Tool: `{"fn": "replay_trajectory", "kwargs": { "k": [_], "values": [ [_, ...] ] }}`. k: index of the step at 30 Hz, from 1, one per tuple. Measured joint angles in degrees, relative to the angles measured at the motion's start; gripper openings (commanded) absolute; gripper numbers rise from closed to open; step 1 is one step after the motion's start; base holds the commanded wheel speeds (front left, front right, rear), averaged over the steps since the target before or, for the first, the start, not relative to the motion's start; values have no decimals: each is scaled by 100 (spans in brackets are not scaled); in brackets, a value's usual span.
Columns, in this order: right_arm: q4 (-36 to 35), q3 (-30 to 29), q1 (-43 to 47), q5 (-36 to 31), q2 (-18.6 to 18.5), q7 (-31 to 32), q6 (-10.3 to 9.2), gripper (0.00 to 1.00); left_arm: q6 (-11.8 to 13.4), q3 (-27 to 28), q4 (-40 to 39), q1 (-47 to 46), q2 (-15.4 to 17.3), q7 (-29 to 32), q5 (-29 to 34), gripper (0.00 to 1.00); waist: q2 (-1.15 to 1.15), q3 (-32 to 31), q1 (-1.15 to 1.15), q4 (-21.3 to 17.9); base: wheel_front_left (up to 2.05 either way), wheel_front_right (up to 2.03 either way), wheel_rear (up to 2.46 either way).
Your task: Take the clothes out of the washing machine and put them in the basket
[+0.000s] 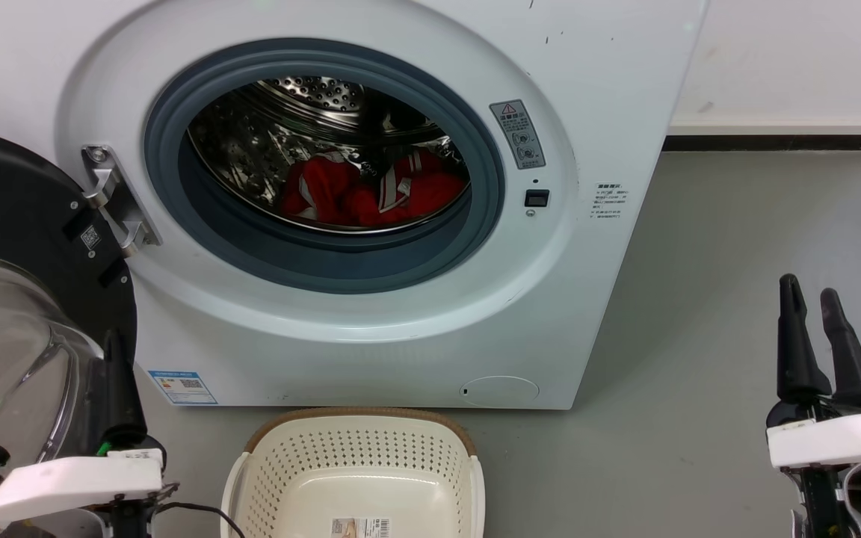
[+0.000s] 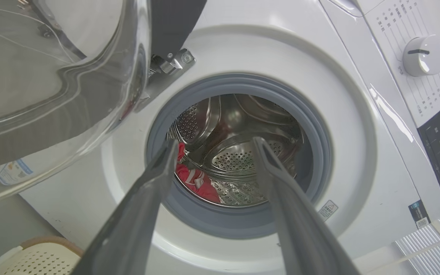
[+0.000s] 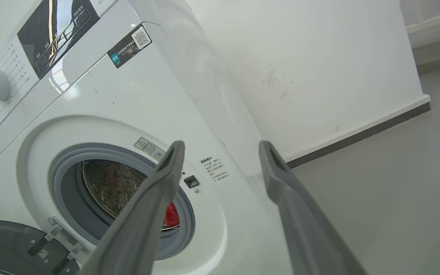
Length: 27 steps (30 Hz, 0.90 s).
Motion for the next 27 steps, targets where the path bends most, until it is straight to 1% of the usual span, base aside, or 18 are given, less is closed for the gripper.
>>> {"fn": "replay_trajectory", "kwargs": {
  "k": [6, 10, 13, 16, 22, 27],
  "values": [
    [-249, 82, 9, -646, -1, -112, 0, 100, -38, -193, -202, 127, 1, -99, 512, 100, 0, 7, 0, -6, 0, 0, 0],
    [-383, 147, 14, -1027, -1, -185, 0, 100, -138, -319, -310, 132, 1, -160, 972, 100, 0, 19, 0, -10, 0, 0, 0],
    [-444, 219, 24, -1306, -1, -224, 0, 100, -241, -575, -457, 177, 10, -205, 1543, 100, 0, 27, 0, -17, 0, 0, 0],
    [-506, 260, 35, -1546, -2, -271, 0, 100, -261, -813, -601, 222, 1, -256, 2074, 100, 0, 38, 0, -18, 0, 0, 0],
    [-569, 331, 104, -2071, -2, -355, 0, 100, -21, -1014, -724, 247, 5, -350, 2679, 100, 0, 51, 0, -25, 0, 0, 0],
    [-580, 446, 151, -2341, -4, -441, 0, 100, 142, -1126, -766, 302, 7, -415, 3100, 100, 0, 59, 0, -27, 0, 0, 0]
  ]
}}
